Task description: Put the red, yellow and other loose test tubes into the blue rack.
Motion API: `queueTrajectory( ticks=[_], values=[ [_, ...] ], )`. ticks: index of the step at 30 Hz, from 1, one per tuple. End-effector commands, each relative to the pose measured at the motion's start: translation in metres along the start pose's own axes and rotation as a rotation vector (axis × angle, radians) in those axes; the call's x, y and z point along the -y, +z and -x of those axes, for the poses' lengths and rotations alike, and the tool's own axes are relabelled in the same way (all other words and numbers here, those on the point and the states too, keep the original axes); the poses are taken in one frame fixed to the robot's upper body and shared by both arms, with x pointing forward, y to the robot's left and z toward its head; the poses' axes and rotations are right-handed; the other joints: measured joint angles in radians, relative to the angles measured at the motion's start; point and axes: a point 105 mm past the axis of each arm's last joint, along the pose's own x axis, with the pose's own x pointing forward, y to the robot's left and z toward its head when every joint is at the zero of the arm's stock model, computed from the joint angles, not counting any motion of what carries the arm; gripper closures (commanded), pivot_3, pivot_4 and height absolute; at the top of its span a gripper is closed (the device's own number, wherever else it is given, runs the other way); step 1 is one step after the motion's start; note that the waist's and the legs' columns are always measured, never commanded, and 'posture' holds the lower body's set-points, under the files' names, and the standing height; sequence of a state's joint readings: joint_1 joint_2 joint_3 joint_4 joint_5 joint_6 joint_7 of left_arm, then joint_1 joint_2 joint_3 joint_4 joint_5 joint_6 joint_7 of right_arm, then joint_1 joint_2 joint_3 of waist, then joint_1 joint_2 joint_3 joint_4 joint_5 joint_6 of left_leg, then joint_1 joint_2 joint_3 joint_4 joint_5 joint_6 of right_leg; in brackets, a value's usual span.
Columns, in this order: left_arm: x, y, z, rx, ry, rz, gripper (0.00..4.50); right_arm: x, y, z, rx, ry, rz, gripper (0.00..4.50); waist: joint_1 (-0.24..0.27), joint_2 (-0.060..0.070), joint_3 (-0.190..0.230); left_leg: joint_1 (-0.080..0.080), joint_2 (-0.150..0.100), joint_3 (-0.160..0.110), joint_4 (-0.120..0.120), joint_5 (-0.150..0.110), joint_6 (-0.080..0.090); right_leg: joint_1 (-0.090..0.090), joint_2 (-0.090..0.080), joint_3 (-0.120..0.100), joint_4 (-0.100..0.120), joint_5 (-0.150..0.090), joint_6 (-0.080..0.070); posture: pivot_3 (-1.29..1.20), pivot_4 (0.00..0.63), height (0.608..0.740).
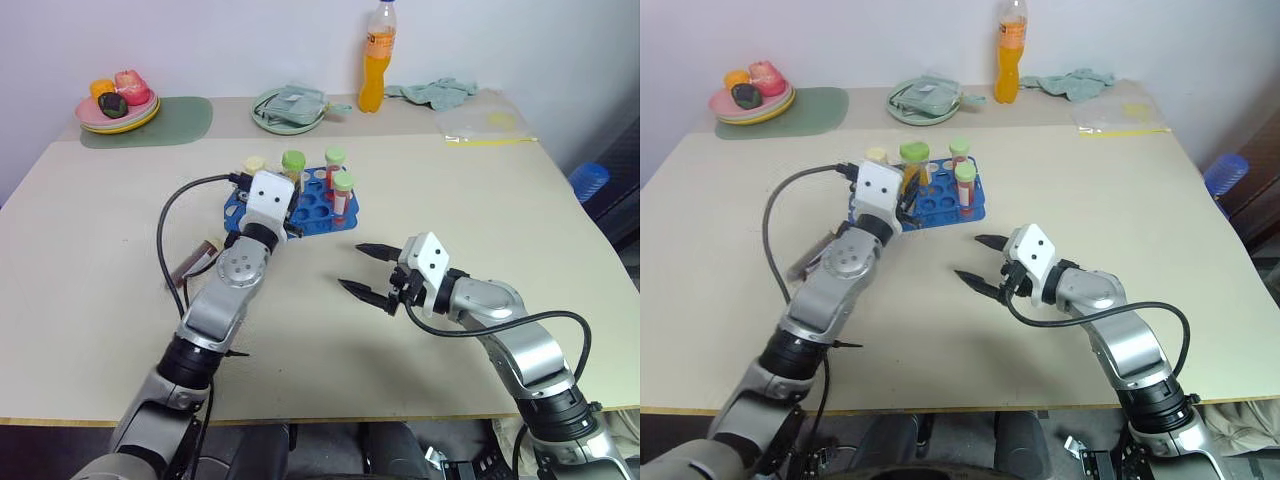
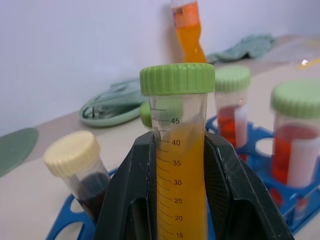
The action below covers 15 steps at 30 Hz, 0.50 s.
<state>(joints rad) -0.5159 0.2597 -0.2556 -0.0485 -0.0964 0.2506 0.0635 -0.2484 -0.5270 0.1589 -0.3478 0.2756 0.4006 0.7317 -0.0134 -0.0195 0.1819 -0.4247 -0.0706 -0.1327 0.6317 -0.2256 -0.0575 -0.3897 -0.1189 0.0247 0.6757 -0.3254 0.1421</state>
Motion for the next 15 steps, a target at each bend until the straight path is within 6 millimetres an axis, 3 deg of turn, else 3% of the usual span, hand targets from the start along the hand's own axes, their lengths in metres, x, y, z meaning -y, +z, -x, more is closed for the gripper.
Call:
queueTrajectory(
  ticks=[1,15],
  values=[
    [0.006,0.018,-0.005,0.098,-0.025,0.026,3.77,0.003,0.011,0.001,0.033,-0.021,0.025,0.9,0.0,0.0,0.0,0.0,0.0,0.0,0.0,0.0,0.0,0.0,0.0,0.0,0.0,0.0,0.0,0.0,0.15,0.74],
    [0.019,0.007,-0.023,0.126,-0.029,0.061,3.77,0.004,0.01,0.002,0.027,-0.025,0.03,0.9,-0.001,0.0,0.0,0.0,0.0,0.0,0.001,0.001,-0.002,0.001,0.0,-0.001,0.0,0.0,0.0,0.0,0.15,0.74]
  ],
)
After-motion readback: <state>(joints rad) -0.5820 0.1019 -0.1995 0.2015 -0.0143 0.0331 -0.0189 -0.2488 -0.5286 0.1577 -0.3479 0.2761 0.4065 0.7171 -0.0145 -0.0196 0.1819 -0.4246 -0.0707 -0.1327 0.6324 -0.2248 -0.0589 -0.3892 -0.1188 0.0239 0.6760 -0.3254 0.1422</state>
